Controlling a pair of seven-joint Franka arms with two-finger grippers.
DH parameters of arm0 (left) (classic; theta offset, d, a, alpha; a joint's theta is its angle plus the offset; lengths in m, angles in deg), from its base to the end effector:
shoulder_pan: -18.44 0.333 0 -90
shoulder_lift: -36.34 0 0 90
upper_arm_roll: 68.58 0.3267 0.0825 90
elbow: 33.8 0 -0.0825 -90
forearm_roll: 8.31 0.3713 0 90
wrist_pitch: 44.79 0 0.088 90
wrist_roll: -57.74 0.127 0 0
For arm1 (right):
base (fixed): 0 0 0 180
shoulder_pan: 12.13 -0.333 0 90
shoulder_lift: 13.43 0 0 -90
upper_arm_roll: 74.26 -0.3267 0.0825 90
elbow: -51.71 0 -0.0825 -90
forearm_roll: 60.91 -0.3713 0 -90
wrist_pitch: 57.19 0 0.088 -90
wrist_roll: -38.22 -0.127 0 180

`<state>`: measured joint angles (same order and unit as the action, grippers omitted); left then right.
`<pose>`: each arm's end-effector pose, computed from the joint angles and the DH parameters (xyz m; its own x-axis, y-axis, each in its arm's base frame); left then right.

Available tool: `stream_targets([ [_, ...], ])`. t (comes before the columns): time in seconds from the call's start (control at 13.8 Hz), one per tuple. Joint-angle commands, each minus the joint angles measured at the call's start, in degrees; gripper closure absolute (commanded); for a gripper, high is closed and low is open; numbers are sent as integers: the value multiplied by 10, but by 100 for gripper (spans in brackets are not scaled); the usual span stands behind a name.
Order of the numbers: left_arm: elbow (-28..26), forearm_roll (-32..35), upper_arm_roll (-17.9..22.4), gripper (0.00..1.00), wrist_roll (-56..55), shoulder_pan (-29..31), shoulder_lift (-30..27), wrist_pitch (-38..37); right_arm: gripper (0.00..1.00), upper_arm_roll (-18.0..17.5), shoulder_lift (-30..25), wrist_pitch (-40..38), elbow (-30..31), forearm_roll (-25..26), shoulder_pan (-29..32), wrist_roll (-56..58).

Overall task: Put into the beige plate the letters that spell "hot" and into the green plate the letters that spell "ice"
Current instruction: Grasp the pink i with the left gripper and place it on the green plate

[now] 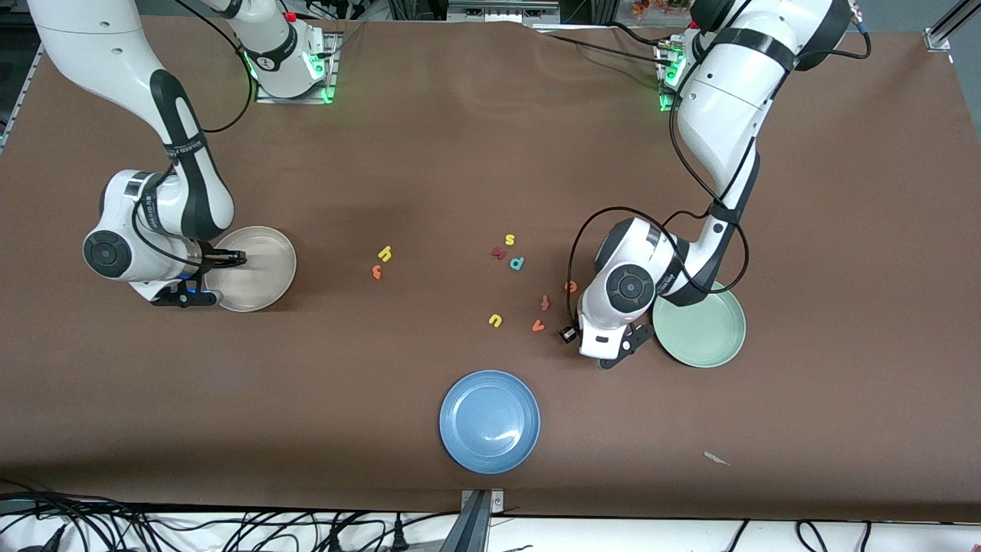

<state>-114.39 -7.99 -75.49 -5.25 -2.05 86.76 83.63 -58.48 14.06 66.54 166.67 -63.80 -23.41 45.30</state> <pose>0.6480 -0.3175 0.1686 0.7868 0.6094 -0.0975 0.6126 -0.7904 0.0036 0.5591 -0.0410 0.2015 0.9507 0.0105 -0.3100 0.0295 -0.9980 0.0565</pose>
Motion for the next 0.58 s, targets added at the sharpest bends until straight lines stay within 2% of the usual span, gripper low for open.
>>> stream_targets([
  [0.0,-10,16,2,100,-12,-4,-3,5,2,-8,-55,-58,-11,-11,-4,-23],
  [0.22,-9,18,2,100,-7,-3,-7,2,3,-53,-78,-86,-39,-11,-4,-104],
  [0.51,-4,34,5,100,22,8,-36,-48,4,-141,-76,-78,-61,-11,-5,-273],
])
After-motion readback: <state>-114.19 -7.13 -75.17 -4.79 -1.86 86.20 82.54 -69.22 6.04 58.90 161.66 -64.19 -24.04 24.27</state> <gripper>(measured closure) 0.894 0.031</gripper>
